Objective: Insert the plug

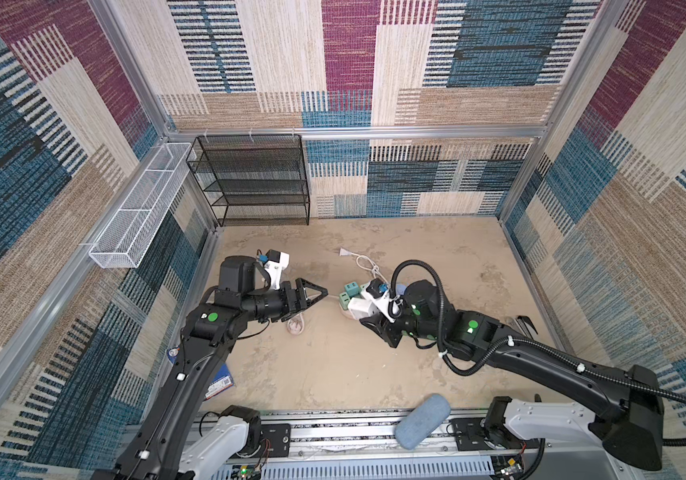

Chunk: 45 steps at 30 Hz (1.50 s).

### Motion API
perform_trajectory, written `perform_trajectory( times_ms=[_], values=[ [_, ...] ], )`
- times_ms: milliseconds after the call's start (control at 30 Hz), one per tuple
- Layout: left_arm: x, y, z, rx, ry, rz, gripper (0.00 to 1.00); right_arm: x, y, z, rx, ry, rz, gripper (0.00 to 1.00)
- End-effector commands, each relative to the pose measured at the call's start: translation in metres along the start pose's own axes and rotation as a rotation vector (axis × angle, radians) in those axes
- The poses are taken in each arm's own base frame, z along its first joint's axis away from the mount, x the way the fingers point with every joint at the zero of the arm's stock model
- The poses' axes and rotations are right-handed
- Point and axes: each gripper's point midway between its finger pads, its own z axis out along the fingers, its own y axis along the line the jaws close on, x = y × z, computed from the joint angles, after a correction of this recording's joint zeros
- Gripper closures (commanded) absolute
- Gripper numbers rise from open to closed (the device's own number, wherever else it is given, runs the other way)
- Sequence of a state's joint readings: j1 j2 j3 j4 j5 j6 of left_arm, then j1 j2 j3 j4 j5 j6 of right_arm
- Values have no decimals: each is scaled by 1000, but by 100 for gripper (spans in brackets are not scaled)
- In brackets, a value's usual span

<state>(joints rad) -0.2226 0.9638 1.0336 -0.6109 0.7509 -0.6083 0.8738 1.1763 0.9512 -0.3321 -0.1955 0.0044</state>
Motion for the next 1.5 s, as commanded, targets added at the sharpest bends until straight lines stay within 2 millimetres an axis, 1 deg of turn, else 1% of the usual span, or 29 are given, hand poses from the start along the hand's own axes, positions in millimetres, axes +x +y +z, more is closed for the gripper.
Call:
perform_trajectory(
  times_ms=[0,67,100,167,233,300,400,533,667,733,833,933,1033,1067,1200,1333,1367,1400,1433,1467],
  values=[
    [-18,-12,-5,52,-129,205,16,-8,27,-10,-292,-6,220,100],
    [-14,-20,-2,143,-148,213,16,-15,23,-17,-363,-24,282,100],
    [-11,-24,0,195,-144,216,16,-20,24,-20,-392,-35,287,100],
    [-5,-24,8,241,-124,203,17,-26,31,-26,-444,-50,281,100],
    [2,-22,15,248,-93,201,18,-30,37,-30,-484,-49,280,100],
    [7,-24,19,262,-76,212,19,-30,42,-30,-528,-33,291,100],
    [16,-38,24,349,-63,233,19,-29,51,-31,-624,-8,332,100],
    [29,-53,33,413,-12,255,20,-26,51,-21,-686,49,410,100],
    [36,-63,33,448,14,277,21,-32,52,-22,-709,29,414,100],
    [40,-66,32,460,27,277,22,-36,52,-24,-715,18,413,100],
    [43,-64,34,460,44,255,24,-40,54,-27,-733,4,406,100],
    [45,-62,36,455,48,245,29,-40,52,-25,-722,0,412,100],
    [45,-61,37,452,50,243,42,-42,53,-26,-733,-8,407,100],
    [45,-60,38,449,51,237,49,-41,53,-26,-736,-6,408,100],
    [46,-60,41,451,62,229,51,-41,53,-25,-743,-1,414,100],
    [46,-61,42,455,64,228,58,-40,55,-25,-761,3,422,100],
    [46,-62,42,460,65,226,62,-40,54,-24,-759,3,424,100],
    [45,-63,42,465,62,226,71,-39,54,-23,-754,3,426,100],
    [45,-63,42,466,63,223,74,-39,53,-22,-753,1,425,100],
    [45,-64,42,467,61,221,80,-40,53,-23,-751,-7,425,98]
  ],
)
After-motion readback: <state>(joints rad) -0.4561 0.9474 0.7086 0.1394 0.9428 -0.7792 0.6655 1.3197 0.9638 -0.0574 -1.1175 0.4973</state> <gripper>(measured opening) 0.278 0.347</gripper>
